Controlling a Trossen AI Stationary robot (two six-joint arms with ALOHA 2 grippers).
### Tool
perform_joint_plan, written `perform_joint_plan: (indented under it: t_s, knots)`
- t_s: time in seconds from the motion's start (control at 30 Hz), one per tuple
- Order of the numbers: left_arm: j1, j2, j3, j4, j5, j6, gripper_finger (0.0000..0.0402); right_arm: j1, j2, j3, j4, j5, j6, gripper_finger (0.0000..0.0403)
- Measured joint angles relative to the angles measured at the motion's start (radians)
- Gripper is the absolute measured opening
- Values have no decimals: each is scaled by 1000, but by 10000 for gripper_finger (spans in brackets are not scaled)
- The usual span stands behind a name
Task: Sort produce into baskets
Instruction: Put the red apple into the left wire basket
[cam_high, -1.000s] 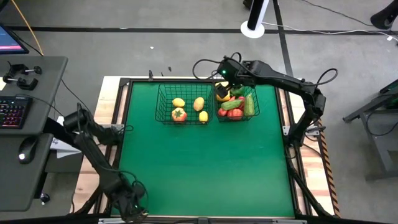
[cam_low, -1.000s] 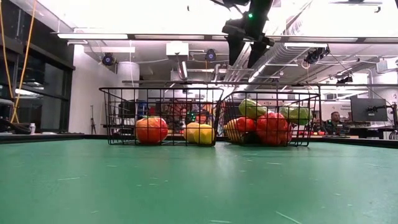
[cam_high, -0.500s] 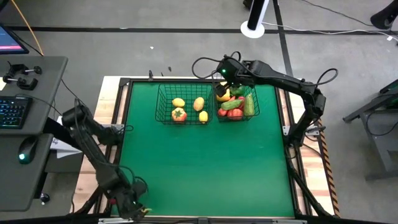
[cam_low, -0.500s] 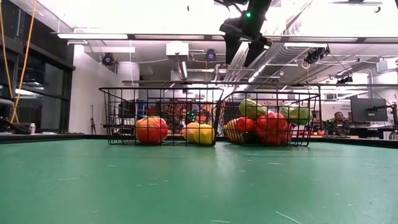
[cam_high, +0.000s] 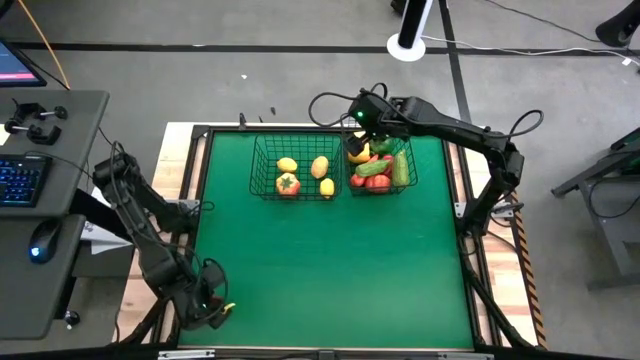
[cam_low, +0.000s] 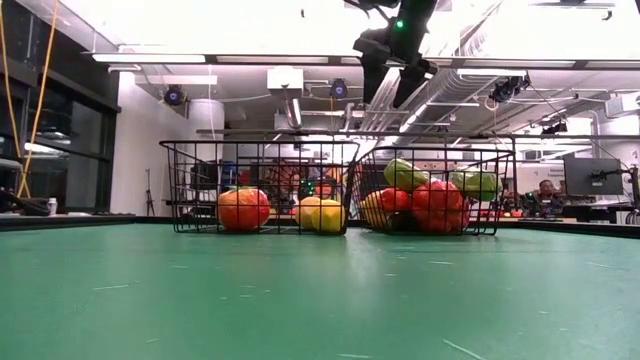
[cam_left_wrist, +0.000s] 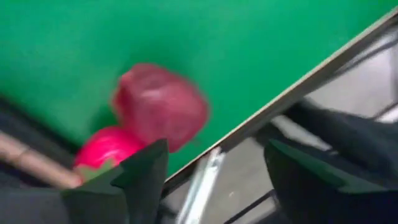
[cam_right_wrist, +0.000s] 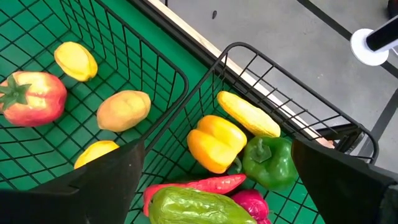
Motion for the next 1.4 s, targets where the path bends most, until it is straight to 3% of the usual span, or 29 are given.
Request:
perform_joint_plan:
  t_s: [0.1,0.33,0.53,0.73,1.1,1.4]
  knots:
    - [-3,9,-12,-23,63,0,294,0,0,0,0,0,0,397]
    - [6,15,-13,-67,29,-43,384,0,0,0,1,1,3,397]
    - [-7,16,-12,-55,24,-100,390,0,0,0,1,1,4,397]
    - [-5,79,-13,-88,132,-140,390,0,0,0,1,1,7,397]
    - [50,210,-13,-22,131,-44,390,0,0,0,9,5,7,397]
    - [63,297,-13,-8,252,-60,390,0,0,0,9,4,7,397]
